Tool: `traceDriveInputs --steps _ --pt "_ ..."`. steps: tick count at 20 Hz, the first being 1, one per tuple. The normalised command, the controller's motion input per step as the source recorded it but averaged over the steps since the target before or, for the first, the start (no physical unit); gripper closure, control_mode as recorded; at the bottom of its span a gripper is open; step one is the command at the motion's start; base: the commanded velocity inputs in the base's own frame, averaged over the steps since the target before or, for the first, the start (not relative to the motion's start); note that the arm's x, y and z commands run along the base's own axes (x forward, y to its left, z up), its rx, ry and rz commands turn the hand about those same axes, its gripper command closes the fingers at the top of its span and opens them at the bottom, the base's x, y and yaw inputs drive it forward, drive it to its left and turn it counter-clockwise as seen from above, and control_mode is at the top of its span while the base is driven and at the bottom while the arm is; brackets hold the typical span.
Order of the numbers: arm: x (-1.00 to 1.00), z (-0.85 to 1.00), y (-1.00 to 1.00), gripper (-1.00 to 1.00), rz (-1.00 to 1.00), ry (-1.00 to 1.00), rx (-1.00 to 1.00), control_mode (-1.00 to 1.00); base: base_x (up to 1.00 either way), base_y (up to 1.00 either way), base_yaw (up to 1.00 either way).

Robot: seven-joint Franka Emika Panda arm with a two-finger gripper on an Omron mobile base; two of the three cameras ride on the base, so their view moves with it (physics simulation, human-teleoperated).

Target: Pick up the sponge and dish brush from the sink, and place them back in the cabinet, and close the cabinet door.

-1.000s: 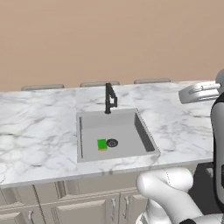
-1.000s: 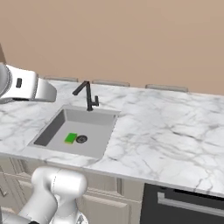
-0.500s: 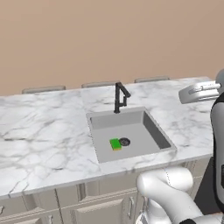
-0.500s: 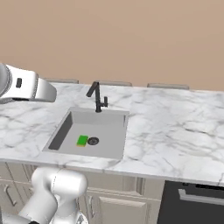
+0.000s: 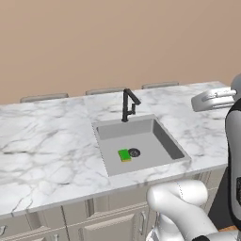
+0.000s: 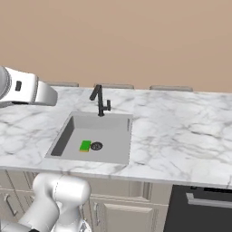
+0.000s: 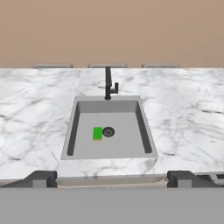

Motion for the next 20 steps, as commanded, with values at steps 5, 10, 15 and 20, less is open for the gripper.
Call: traceDriveInputs --steps 5,10,15,20 --pt "0.00 0.00 0.00 -1.00 0.00 0.00 0.00 1.00 0.18 0.00 0.00" --pt "0.00 0.00 0.00 -1.00 0.00 0.00 0.00 1.00 0.15 0.00 0.11" --pt "0.00 0.00 0.00 -1.00 0.00 0.00 0.00 1.00 0.18 -0.01 0.21" --pt "0.00 0.00 0.00 -1.00 0.00 0.00 0.00 1.00 0.11 0.00 0.14"
